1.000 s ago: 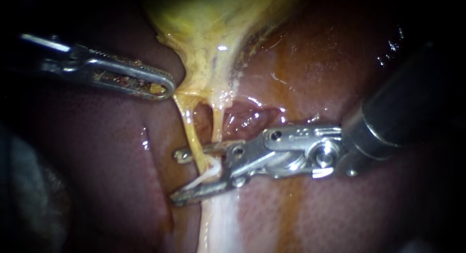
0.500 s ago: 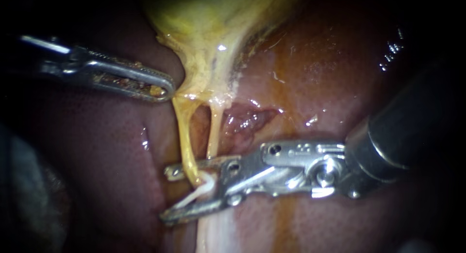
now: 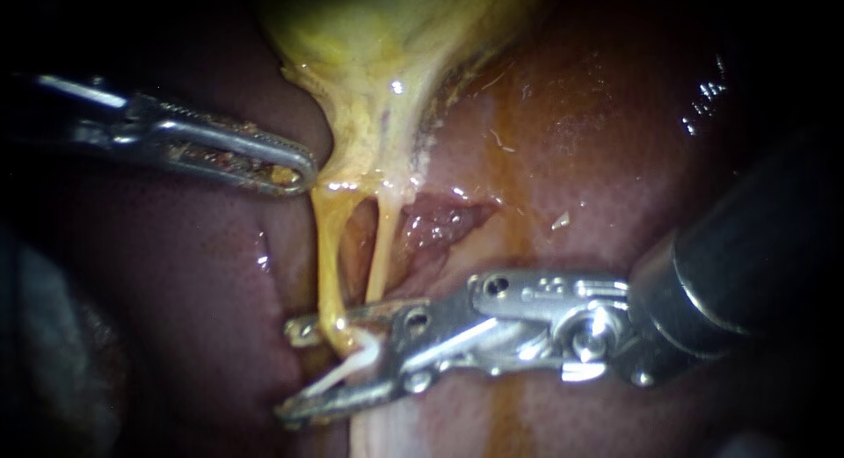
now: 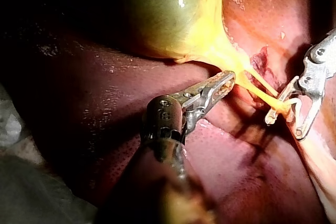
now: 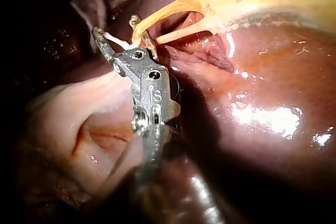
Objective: Clipping first clip left tube
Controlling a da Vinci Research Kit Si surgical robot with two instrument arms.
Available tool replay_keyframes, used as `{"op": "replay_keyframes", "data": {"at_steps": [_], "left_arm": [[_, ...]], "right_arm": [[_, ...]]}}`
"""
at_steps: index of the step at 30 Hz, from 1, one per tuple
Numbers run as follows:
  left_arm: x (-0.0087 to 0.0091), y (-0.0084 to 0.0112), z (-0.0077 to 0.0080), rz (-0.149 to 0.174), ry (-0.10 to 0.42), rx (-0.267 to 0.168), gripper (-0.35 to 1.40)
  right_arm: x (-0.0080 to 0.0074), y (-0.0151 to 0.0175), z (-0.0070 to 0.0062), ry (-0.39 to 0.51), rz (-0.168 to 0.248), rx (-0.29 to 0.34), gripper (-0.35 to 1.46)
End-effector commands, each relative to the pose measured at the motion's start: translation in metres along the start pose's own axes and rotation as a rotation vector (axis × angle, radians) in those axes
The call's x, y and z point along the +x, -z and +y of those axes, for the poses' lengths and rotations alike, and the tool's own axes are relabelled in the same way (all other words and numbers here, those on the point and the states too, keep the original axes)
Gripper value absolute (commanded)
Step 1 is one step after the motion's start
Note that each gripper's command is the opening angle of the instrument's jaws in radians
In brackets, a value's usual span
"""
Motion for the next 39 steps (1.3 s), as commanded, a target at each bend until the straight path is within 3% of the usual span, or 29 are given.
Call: {"op": "replay_keyframes", "data": {"at_steps": [1,14,19,23,39], "left_arm": [[0.0000,0.0000,0.0000,0.000,0.000,0.000,-0.35],[0.0000,-0.0001,-0.0001,0.000,0.000,0.000,-0.35],[0.0000,-0.0001,-0.0001,0.000,0.000,0.000,-0.35],[0.0000,-0.0001,-0.0001,0.000,0.000,0.000,-0.35],[0.0000,0.0000,-0.0001,0.000,0.000,0.000,-0.35]], "right_arm": [[0.0002,0.0001,0.0000,-0.012,0.000,0.000,0.32],[0.0009,0.0008,0.0000,-0.088,-0.002,0.003,-0.06],[0.0008,0.0011,0.0000,-0.129,-0.007,0.003,-0.35],[0.0006,0.0017,0.0000,-0.187,-0.014,0.004,-0.35],[0.0004,0.0020,0.0004,-0.187,-0.020,0.002,-0.35]]}}
